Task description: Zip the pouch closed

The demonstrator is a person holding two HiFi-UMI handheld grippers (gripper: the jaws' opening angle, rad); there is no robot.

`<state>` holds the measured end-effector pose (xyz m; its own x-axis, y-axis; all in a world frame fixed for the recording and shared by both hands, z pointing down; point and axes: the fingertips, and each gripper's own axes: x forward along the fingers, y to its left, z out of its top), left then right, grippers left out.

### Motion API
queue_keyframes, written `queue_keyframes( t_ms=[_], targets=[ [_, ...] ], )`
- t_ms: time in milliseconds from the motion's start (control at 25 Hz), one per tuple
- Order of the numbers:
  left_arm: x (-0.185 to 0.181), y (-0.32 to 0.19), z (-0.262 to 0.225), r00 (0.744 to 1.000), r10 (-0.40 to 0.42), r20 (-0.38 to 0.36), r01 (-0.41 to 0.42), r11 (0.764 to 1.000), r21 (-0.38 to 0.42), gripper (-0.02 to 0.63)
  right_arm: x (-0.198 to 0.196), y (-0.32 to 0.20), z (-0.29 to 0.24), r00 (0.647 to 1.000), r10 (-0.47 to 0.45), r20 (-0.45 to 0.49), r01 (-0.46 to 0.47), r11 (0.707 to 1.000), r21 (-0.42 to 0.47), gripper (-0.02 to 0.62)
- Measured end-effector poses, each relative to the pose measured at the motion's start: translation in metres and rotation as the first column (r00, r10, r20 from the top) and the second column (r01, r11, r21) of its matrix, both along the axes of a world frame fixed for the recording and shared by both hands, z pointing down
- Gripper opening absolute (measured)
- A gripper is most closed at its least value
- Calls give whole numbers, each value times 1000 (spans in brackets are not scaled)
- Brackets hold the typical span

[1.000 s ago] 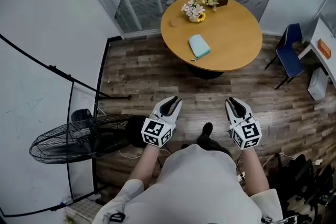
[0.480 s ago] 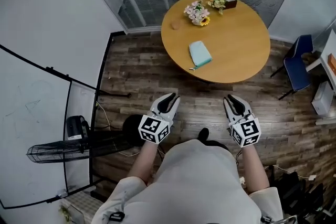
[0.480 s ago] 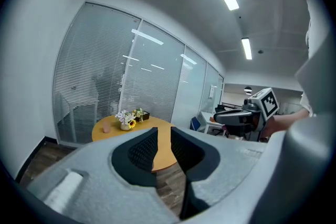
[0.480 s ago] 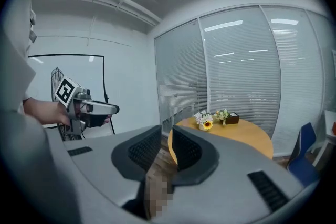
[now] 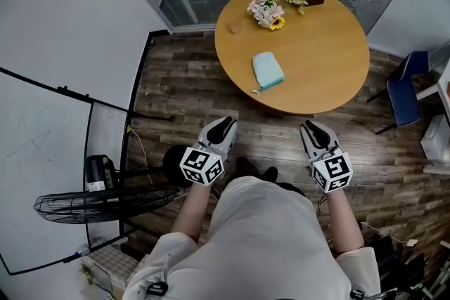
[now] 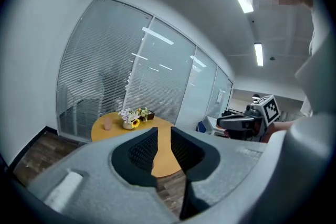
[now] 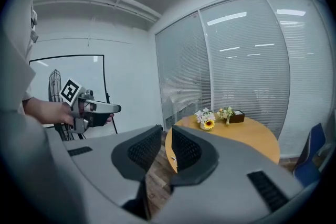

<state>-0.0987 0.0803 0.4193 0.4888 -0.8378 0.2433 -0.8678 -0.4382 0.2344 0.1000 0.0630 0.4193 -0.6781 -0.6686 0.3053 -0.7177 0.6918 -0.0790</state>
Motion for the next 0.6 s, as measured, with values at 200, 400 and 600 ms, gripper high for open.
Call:
queue_keyframes(
  t_ms=[200,400,600],
  targets=[
    [-6,-32,13,1000,6,13,-6,1000,-24,72,-3,-32,14,1000,20,1,-20,999,-31,52],
    [-10,-79,20,999,35,1,-35,999,-34,72,-15,-69,20,999,45,-3,-46,998,-42,52],
    [-20,-135,20,998,66,-15,-67,997,-32,72,-28,-111,24,998,60,-20,-61,997,-51,52]
  ],
)
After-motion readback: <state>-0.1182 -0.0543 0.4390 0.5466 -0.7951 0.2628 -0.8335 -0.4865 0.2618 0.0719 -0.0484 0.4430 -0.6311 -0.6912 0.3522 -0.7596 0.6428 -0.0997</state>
